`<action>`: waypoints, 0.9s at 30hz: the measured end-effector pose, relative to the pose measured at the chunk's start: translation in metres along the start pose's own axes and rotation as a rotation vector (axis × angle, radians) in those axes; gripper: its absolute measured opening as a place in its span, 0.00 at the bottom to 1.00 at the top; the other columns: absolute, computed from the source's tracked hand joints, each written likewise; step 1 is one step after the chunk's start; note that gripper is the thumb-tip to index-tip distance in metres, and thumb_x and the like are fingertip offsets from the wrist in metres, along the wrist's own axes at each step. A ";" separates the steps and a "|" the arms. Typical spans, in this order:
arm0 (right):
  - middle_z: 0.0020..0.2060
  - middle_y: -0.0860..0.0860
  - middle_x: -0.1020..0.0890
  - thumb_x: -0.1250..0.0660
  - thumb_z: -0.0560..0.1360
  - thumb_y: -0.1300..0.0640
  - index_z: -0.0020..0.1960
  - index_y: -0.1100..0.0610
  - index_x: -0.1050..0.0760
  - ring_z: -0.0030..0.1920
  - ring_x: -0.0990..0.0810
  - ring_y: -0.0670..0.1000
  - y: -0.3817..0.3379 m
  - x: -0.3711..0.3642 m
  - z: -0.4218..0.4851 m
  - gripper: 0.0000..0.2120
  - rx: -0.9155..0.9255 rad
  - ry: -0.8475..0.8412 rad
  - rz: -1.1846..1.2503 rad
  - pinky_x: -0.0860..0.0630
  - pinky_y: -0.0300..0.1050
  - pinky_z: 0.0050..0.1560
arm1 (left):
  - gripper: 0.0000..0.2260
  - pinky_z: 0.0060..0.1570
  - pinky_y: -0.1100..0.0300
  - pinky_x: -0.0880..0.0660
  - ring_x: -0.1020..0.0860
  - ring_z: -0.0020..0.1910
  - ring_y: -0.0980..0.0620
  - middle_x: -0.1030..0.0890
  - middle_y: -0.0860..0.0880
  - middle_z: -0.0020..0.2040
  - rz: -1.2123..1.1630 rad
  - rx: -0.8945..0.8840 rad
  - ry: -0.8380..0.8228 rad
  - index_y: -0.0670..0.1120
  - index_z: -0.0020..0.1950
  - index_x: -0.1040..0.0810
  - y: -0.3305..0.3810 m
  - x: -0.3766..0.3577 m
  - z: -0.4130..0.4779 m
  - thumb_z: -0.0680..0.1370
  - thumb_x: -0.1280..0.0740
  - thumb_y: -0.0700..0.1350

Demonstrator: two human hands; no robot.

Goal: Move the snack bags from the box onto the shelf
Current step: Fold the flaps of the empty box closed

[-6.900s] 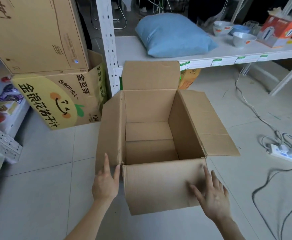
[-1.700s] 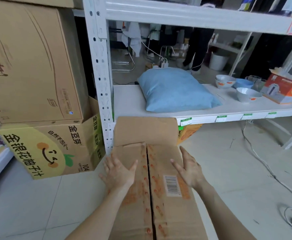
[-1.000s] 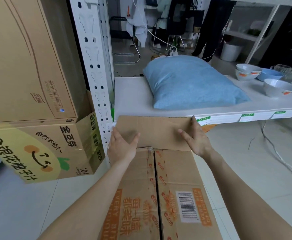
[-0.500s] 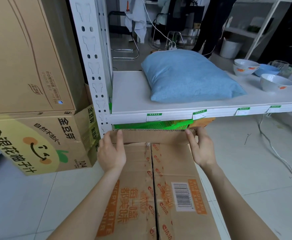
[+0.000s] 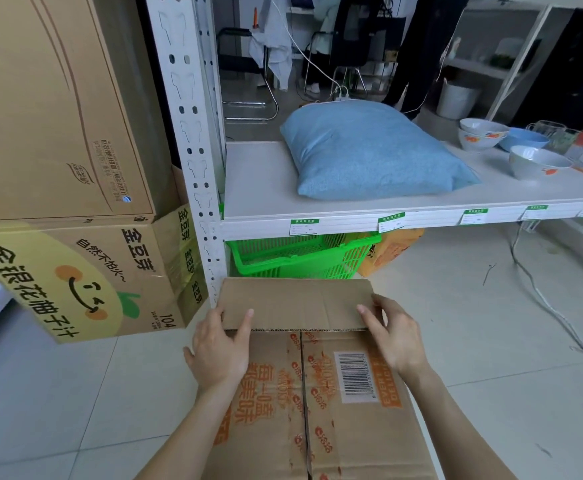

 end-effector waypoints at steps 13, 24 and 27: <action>0.71 0.49 0.29 0.49 0.64 0.21 0.78 0.46 0.48 0.65 0.26 0.53 0.040 -0.038 -0.023 0.50 -0.185 -0.202 -0.038 0.32 0.58 0.67 | 0.41 0.69 0.32 0.42 0.44 0.77 0.42 0.47 0.49 0.80 0.126 0.067 -0.256 0.67 0.77 0.55 -0.024 -0.010 -0.012 0.67 0.49 0.79; 0.73 0.54 0.33 0.42 0.59 0.18 0.77 0.52 0.50 0.70 0.31 0.56 0.045 -0.040 -0.043 0.58 -0.386 -0.278 0.011 0.30 0.58 0.66 | 0.46 0.55 0.49 0.27 0.24 0.62 0.42 0.23 0.47 0.64 0.008 0.306 -0.333 0.50 0.75 0.42 -0.043 -0.004 -0.024 0.66 0.35 0.75; 0.63 0.56 0.24 0.42 0.58 0.18 0.72 0.57 0.42 0.62 0.24 0.60 0.046 -0.037 -0.062 0.57 -0.577 -0.304 -0.053 0.25 0.58 0.59 | 0.43 0.55 0.50 0.28 0.23 0.60 0.42 0.21 0.47 0.61 -0.035 0.434 -0.387 0.49 0.71 0.36 -0.055 0.000 -0.040 0.65 0.34 0.75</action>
Point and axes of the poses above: each hand's wrist, its own z-axis towards the middle knuckle, its own x-axis out of the back of the hand, y = z × x, the point moved 7 cm from there along z, towards the middle knuckle
